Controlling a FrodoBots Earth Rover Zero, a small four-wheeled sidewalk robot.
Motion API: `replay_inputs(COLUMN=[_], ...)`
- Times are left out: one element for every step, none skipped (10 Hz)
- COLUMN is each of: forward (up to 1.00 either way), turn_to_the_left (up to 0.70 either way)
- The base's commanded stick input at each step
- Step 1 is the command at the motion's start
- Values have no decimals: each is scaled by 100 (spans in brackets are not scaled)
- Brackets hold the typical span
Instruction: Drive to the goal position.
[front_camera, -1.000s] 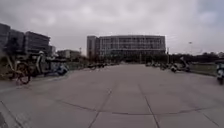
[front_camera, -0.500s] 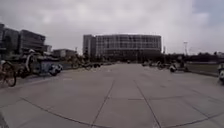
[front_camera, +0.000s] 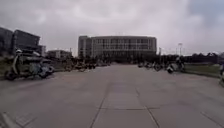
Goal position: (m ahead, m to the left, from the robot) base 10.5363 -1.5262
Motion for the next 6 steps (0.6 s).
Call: replay_inputs(forward=[70,70,70,70,70,70], turn_to_the_left=[-14,-14,-14,-12,-1,0])
